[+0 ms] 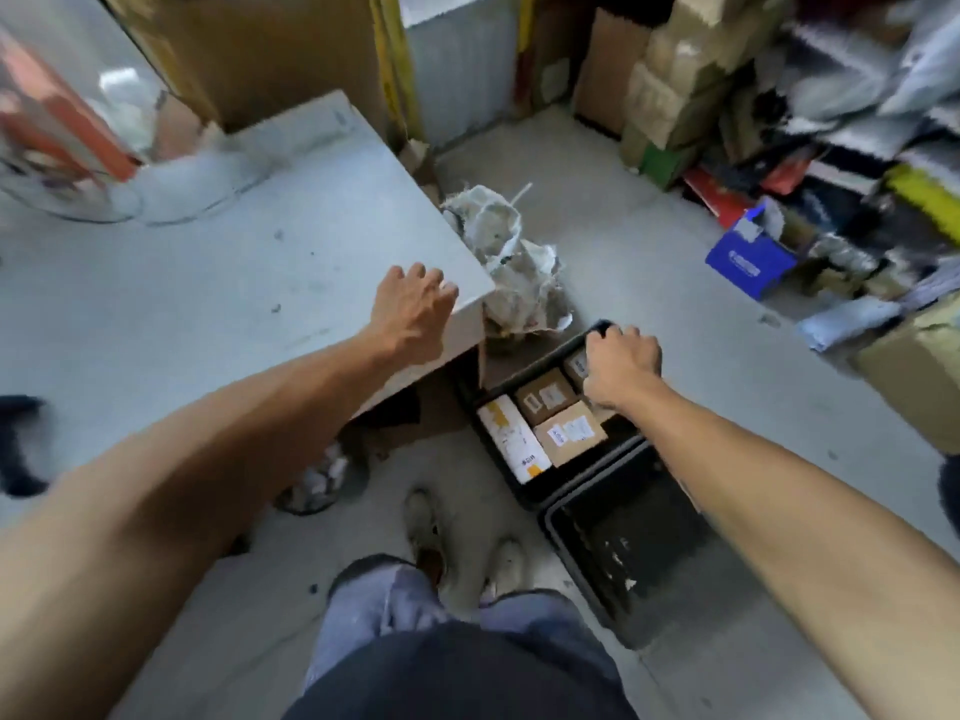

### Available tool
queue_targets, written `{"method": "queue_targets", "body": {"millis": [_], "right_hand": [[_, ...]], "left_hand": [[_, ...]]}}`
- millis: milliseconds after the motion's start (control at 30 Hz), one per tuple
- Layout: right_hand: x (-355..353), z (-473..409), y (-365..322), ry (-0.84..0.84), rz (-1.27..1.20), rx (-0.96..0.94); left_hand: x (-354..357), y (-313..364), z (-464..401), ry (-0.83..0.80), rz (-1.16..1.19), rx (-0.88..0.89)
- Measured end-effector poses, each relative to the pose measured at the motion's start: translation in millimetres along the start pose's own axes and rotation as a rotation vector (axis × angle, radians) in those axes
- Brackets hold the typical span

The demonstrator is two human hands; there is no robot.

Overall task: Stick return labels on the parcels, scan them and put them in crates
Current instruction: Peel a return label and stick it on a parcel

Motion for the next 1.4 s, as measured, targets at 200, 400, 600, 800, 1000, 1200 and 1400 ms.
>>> {"method": "queue_targets", "body": {"millis": [200,400,600,800,1000,1200,1400], "right_hand": [[-113.6,11.3,-167.3,0.251,0.145,-0.372],[-163.8,87.2,-379.2,0.443,0.266,-0.762],[-165.7,189.8,-574.9,0.514,0.28,-1.071],[-156.3,278.0,-706.5,0.487,0.258,-1.299],[-150.4,316.7,-781.1,0.495,0.271,-1.383],[-157.6,312.7,-853.8,0.481,0.317,-1.421],[-182.8,292.1,-940.8,0.464,0.291,-1.416]], "left_hand": [[22.1,-139.7,140.9,-0.018,0.049,-0.428],[69.4,-241.6,310.1,-0.078,0.133,-0.81],[124.5,-315.7,477.9,-0.12,0.201,-1.117],[159.9,-363.6,610.8,-0.156,0.255,-1.353],[184.7,-394.8,673.6,-0.164,0.331,-1.477],[207.4,-446.8,687.9,-0.159,0.394,-1.499],[220.1,-533.8,695.7,-0.127,0.382,-1.504]]}}
Point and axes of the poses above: each hand's wrist, its own z-axis away from the middle knuckle, its own x-axis out of the palm, y = z × x, the point moved 4 cm from there along -z, towards the middle knuckle
